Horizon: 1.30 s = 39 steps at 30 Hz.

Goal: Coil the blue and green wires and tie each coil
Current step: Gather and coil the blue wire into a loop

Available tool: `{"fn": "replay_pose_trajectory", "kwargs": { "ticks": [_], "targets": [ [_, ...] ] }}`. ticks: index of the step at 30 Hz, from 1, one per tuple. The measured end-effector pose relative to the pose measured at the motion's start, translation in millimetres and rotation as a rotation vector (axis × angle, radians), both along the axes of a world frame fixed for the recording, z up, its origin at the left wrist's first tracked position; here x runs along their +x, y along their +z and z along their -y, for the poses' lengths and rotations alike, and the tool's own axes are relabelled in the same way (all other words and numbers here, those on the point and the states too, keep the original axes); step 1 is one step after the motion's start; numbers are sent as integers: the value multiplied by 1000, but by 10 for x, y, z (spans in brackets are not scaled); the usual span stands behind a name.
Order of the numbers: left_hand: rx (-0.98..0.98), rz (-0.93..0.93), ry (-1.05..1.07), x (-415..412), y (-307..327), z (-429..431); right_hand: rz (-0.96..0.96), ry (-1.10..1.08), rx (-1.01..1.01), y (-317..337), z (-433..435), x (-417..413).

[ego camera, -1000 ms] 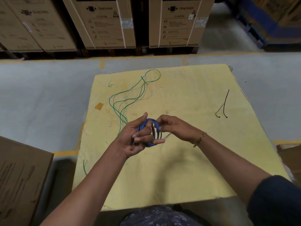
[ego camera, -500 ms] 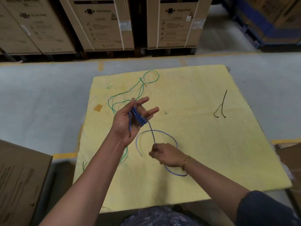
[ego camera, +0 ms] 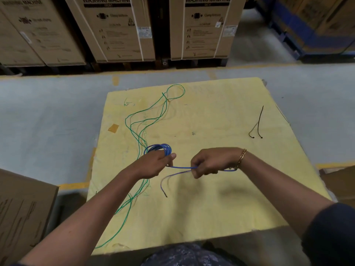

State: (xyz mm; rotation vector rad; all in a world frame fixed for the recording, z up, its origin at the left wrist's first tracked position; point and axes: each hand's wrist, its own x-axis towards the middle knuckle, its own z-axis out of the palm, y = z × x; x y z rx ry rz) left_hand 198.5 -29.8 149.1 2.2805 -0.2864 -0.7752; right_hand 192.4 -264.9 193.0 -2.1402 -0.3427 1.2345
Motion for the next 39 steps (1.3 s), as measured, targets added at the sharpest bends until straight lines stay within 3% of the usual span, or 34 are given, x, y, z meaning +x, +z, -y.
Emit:
{"fn": "replay_pose_trajectory", "kwargs": {
  "ticks": [5, 8, 14, 19, 23, 28, 36, 39],
  "targets": [
    [58, -138, -98, 30, 12, -96, -11, 118, -162, 168, 272, 187],
    [-8, -272, -113, 36, 21, -123, 56, -3, -72, 167, 423, 294],
    [-471, -612, -112, -13, 36, -133, 196, -559, 376, 45, 587, 361],
    [-918, -884, 28, -16, 108, -128, 331, -882, 359, -69, 621, 341],
    [-992, -808, 109, 15, 173, -158, 406, -1022, 383, -141, 717, 357],
    [-933, -752, 334, 44, 132, -66, 215, -986, 582, -117, 843, 372],
    [-888, -578, 491, 25, 138, 83, 791, -906, 10, -310, 711, 298],
    [-743, -386, 458, 36, 100, 140, 840, -755, -121, -342, 641, 278]
  ]
}}
